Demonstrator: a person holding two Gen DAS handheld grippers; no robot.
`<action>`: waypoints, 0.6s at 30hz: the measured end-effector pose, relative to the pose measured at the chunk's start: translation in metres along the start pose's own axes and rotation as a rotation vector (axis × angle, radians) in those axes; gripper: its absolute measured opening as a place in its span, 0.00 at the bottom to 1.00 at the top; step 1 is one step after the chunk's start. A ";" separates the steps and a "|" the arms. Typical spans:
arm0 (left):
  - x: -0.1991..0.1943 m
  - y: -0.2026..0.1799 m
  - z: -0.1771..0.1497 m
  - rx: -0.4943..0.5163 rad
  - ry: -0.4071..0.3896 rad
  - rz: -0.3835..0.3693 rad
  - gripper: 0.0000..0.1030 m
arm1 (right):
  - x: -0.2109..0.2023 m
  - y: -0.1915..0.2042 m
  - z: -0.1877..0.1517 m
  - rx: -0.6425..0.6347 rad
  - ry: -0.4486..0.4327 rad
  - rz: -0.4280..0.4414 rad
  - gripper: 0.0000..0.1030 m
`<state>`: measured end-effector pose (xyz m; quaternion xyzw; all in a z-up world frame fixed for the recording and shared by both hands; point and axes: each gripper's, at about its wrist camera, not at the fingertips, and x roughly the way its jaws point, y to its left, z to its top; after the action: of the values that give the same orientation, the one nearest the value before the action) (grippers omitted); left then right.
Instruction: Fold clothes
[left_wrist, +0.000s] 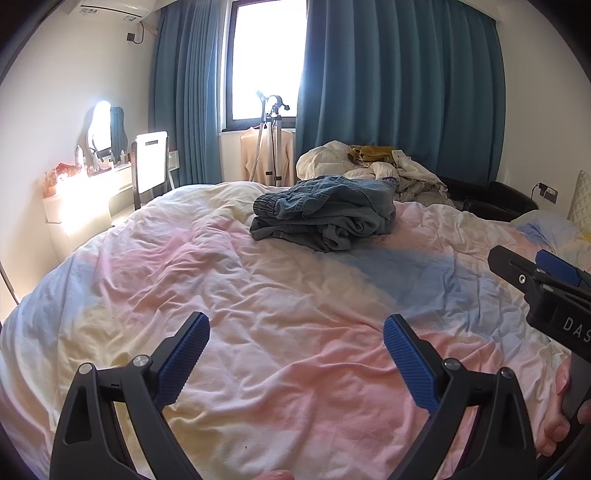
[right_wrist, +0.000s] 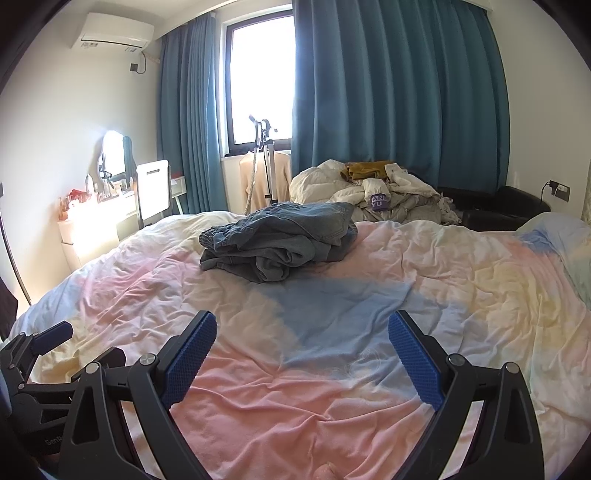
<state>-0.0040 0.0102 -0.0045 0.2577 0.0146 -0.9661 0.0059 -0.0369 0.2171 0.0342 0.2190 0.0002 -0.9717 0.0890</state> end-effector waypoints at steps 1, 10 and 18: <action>-0.002 0.001 0.000 -0.003 0.000 -0.001 0.94 | 0.001 0.001 -0.001 -0.002 0.000 -0.002 0.93; -0.003 0.008 0.002 -0.004 -0.002 -0.025 0.94 | 0.003 0.003 -0.005 -0.007 0.007 -0.003 0.93; -0.002 0.006 0.002 0.006 0.004 -0.028 0.94 | 0.001 0.004 -0.009 -0.004 0.010 0.005 0.93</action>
<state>-0.0029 0.0042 -0.0020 0.2595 0.0156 -0.9656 -0.0086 -0.0334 0.2133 0.0258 0.2238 0.0020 -0.9703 0.0920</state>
